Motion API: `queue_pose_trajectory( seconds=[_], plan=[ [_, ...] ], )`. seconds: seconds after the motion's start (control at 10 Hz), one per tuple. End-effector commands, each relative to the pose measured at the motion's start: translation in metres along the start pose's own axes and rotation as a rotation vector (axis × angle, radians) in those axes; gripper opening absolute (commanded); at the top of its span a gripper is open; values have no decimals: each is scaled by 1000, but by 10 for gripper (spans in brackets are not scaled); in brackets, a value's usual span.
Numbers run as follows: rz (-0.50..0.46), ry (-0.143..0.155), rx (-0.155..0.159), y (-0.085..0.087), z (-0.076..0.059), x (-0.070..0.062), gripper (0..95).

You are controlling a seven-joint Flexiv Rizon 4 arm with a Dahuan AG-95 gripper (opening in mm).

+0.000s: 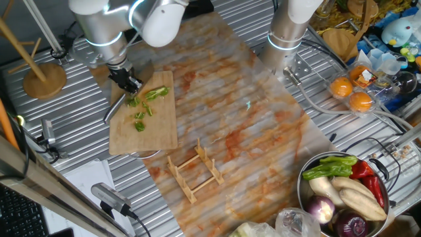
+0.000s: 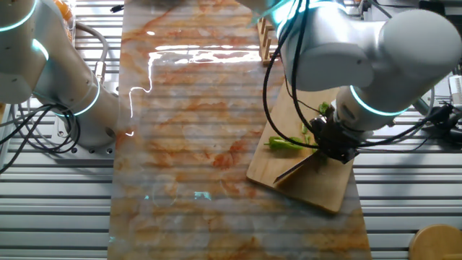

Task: Chop the chili peppers

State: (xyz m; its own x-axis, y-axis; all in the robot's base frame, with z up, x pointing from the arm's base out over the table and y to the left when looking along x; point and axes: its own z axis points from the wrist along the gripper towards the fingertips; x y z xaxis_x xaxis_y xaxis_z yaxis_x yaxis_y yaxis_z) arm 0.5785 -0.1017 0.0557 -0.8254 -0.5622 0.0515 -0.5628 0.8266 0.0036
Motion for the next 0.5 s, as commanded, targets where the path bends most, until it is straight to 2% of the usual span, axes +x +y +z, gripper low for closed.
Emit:
queue_pose_trajectory(
  seconds=[0.1, 0.4, 0.5],
  plan=[
    [8, -36, -2, -3, 21, -3, 0],
    [15, -69, -27, -7, 21, -22, 0],
    [8, -76, -2, -6, 27, -30, 0]
  ],
)
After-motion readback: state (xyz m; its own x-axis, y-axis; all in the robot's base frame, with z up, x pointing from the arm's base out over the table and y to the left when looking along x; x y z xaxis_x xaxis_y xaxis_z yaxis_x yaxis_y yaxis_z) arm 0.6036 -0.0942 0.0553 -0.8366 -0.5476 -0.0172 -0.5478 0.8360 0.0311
